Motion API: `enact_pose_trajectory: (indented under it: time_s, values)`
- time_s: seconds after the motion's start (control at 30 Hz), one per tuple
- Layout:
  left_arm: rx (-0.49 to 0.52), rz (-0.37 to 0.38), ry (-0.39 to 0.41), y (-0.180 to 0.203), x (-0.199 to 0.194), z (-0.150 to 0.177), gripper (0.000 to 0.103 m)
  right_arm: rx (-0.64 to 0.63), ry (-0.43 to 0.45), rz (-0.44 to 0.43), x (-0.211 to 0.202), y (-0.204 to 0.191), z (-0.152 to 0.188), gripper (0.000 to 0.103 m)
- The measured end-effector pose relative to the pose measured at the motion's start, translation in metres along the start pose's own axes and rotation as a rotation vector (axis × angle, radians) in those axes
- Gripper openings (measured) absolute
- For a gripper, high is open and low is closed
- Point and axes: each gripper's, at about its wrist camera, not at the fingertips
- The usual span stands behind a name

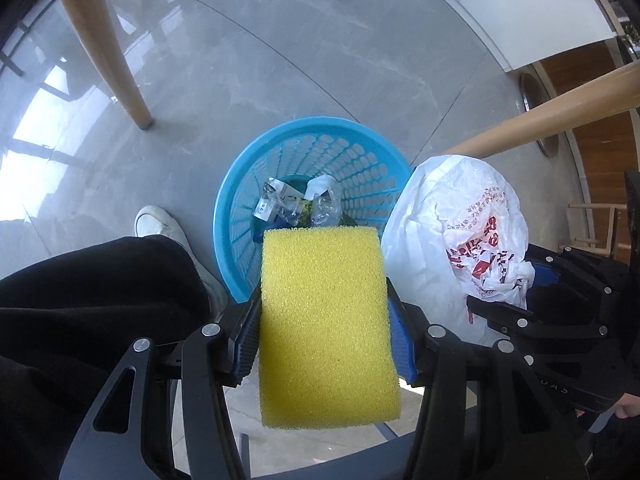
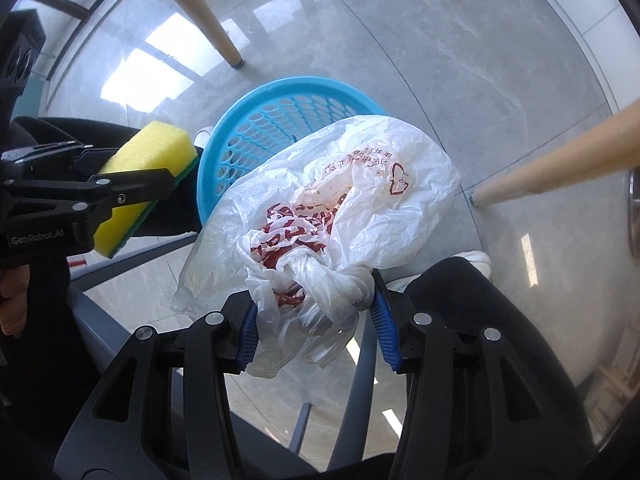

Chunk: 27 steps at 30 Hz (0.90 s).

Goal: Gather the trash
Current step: 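Open both tools to drop the sponge and bag into the wastebasket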

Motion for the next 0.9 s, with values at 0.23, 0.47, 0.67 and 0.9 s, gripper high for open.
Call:
enact_pose_trajectory:
  time_s: [0.23, 0.47, 0.67, 0.9]
  values:
    - [0.009, -0.019, -0.050, -0.005, 0.023, -0.009, 0.054, -0.088, -0.039, 0.067, 0.025, 0.000, 0.001, 0.046]
    - [0.013, -0.020, -0.061, -0.009, 0.033, -0.017, 0.054, -0.073, -0.053, 0.027, 0.031, 0.003, -0.006, 0.048]
    - [0.048, -0.025, -0.067, -0.005, 0.042, -0.023, 0.055, -0.063, -0.055, 0.023, 0.033, 0.005, -0.009, 0.050]
    - [0.040, -0.029, -0.088, -0.008, 0.050, -0.025, 0.056, -0.061, -0.066, 0.047, 0.037, 0.005, -0.009, 0.059]
Point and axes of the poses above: each gripper's, at about its wrist camera, not at the fingertips, and x roughly the way its jaws point, y to its right, z to its underside, and after that the axes turned 13 degrees about x, right-handed
